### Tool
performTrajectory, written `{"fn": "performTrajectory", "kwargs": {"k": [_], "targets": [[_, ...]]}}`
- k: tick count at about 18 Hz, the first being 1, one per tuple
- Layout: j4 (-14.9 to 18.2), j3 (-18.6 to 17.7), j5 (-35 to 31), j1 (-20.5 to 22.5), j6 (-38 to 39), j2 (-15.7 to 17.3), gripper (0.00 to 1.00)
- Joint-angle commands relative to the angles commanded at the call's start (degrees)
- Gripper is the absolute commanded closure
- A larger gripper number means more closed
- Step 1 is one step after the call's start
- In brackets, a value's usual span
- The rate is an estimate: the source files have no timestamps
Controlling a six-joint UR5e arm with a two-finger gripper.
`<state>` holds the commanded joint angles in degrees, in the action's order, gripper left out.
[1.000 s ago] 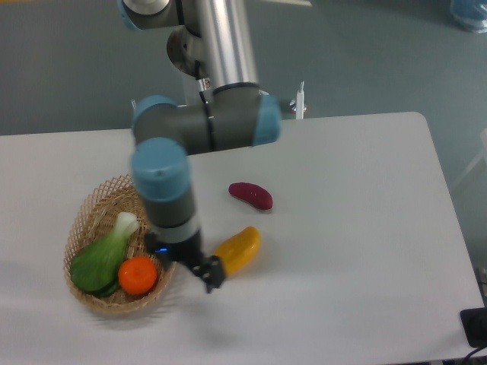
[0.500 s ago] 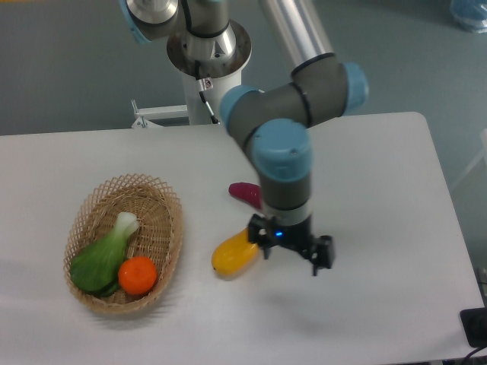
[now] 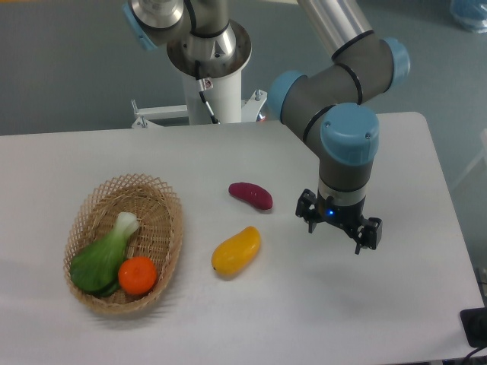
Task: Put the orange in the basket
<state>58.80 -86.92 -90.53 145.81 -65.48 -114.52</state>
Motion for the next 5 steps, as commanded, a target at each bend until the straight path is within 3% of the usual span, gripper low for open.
{"fn": "performTrajectory", "kwargs": {"k": [5], "targets": [[-0.2, -0.3, -0.1, 0.0, 0.0, 0.2, 0.0]]}}
